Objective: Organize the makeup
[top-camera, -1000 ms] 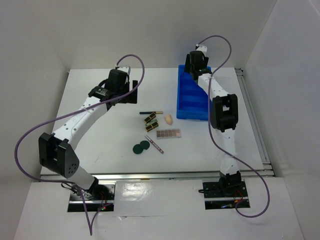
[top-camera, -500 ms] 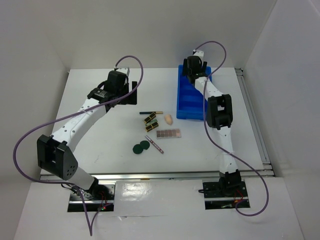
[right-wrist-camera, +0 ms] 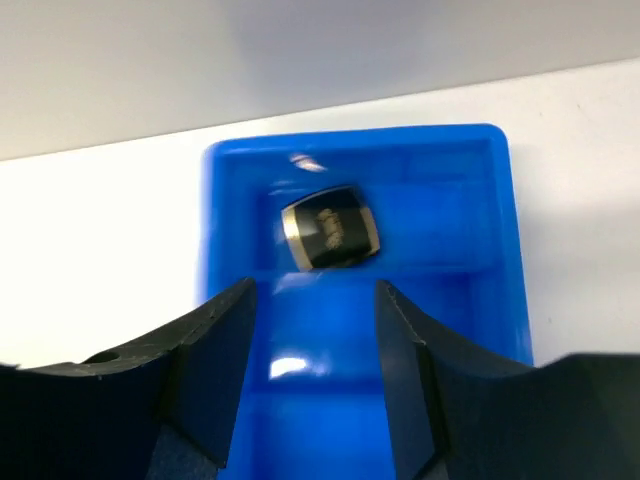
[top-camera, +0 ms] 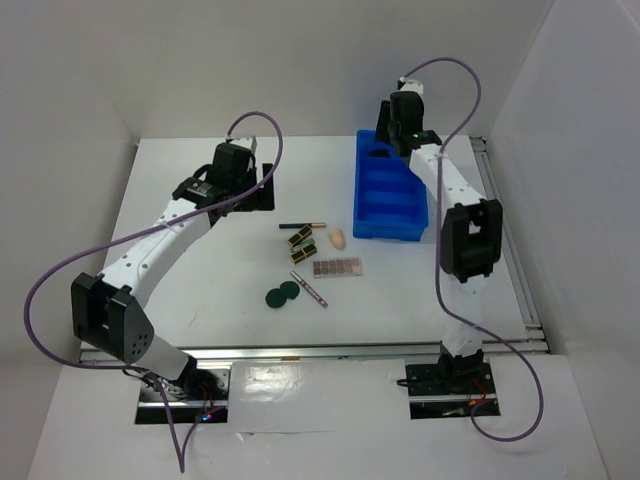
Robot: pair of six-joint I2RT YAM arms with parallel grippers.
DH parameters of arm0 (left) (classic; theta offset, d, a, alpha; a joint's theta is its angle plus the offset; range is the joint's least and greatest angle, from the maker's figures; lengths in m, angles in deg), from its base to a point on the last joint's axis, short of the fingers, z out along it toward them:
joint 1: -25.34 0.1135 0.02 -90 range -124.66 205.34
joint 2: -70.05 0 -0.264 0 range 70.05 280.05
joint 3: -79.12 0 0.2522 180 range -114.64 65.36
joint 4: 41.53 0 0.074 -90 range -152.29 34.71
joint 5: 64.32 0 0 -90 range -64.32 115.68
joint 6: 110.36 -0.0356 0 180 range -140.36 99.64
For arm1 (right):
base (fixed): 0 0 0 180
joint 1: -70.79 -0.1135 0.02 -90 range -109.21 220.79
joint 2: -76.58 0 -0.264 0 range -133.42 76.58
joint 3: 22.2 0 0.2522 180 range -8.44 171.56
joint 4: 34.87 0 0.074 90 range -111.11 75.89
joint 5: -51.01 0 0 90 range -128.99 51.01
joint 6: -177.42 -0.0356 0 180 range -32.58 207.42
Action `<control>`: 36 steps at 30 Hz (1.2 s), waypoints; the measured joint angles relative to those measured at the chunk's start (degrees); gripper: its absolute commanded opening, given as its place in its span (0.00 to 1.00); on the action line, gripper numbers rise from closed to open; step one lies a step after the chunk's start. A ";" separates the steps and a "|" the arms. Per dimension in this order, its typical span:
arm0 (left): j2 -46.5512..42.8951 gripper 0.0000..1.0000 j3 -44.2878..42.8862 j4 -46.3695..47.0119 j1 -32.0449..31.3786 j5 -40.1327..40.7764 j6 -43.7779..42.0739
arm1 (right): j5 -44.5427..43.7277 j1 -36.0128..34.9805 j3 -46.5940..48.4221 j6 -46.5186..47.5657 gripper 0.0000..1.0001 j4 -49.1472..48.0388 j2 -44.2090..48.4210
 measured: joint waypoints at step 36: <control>-6.27 1.00 1.07 -2.82 0.00 6.34 1.38 | 4.83 -24.83 -33.53 -4.48 0.52 13.22 11.87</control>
